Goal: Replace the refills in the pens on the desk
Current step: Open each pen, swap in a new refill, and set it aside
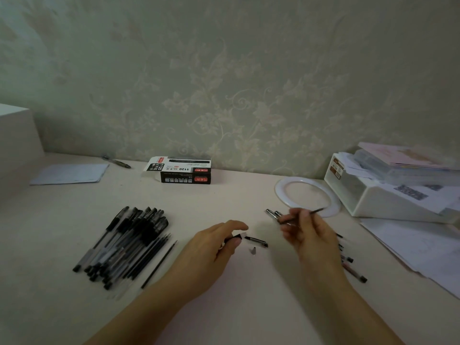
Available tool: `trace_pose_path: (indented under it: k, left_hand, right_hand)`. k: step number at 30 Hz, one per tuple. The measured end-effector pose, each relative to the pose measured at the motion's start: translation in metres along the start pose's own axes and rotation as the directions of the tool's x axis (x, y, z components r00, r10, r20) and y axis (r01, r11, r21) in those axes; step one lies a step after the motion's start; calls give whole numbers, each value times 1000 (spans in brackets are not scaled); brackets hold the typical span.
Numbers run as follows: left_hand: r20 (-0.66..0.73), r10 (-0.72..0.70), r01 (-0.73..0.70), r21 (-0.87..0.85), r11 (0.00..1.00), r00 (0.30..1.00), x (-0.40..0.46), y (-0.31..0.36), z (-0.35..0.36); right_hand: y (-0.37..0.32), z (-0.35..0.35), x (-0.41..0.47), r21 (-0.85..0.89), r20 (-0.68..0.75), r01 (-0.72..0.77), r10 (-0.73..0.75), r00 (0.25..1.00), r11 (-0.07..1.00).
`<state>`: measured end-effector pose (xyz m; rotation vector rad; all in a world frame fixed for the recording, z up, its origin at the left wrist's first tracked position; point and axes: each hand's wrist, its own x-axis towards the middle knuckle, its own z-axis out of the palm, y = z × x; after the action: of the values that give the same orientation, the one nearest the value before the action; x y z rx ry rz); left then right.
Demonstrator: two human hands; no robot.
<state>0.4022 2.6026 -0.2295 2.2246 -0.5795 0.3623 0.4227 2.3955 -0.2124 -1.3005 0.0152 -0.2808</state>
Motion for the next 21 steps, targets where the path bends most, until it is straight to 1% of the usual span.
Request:
trace_pose_path:
  k: [1, 2, 3, 5, 6, 8, 9, 10, 12, 15, 19, 21]
  left_hand:
    - [0, -8, 8, 0, 1000, 1000, 0, 0, 0]
    - [2, -15, 15, -3, 1000, 1000, 0, 0, 0]
    - [7, -20, 20, -7, 1000, 1000, -1, 1, 0]
    - [16, -29, 29, -17, 999, 999, -1, 2, 0]
    - [18, -32, 33, -18, 999, 999, -1, 3, -1]
    - [18, -34, 34, -13, 999, 999, -1, 4, -1]
    - [16, -32, 32, -10, 999, 999, -1, 4, -1]
    - [14, -29, 30, -7, 1000, 999, -1, 4, -1]
    - [13, -29, 29, 1, 1000, 1000, -1, 5, -2]
    - [14, -27, 27, 1, 1000, 1000, -2, 7, -2]
    - [23, -29, 29, 11, 1000, 999, -2, 7, -2]
    - [24, -29, 28, 13, 1000, 999, -1, 6, -2]
  right_hand:
    - [-4, -6, 3, -86, -50, 88, -93, 994, 992]
    - [-7, -13, 5, -213, -83, 170, -191, 978, 962]
    - [-9, -18, 7, -356, -92, 237, -286, 954, 904]
    - [-11, -28, 10, -613, -57, 306, -428, 902, 728]
    - [-12, -32, 11, -728, -23, 301, -460, 887, 616]
    - [-10, -39, 12, -892, 63, 253, -449, 891, 376]
    - [-8, -42, 12, -929, 89, 226, -416, 905, 293]
    - [-8, -43, 11, -950, 93, 196, -381, 920, 242]
    - [-8, -46, 8, -974, 69, 137, -342, 937, 179]
    - [-9, -45, 6, -988, 49, 95, -330, 943, 125]
    - [-7, -45, 7, -994, 28, 59, -314, 949, 89]
    - [-5, -46, 8, -995, 23, 52, -307, 952, 88]
